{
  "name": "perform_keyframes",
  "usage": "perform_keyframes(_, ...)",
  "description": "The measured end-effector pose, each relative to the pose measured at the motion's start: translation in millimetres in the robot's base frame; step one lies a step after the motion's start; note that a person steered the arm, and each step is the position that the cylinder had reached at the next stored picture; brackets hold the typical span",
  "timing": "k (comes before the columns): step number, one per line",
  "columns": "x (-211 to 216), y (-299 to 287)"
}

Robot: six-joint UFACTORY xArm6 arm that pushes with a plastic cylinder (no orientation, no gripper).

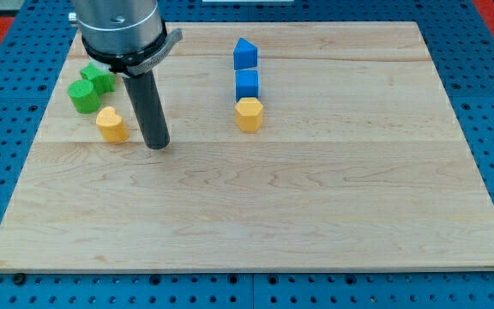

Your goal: Move the yellow hexagon diagonal to the bottom left of the yellow heart

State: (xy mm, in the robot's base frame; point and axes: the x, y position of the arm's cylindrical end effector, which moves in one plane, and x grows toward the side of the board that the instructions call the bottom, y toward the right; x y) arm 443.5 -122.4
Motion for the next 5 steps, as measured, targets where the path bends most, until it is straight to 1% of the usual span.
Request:
perform_keyframes(2,-2.2,-58.3)
perform_keyframes(3,-10.2,-77.1)
perform_keyframes(4,-11.9,-73.9)
perform_keyframes(5,-11.9,-47.6)
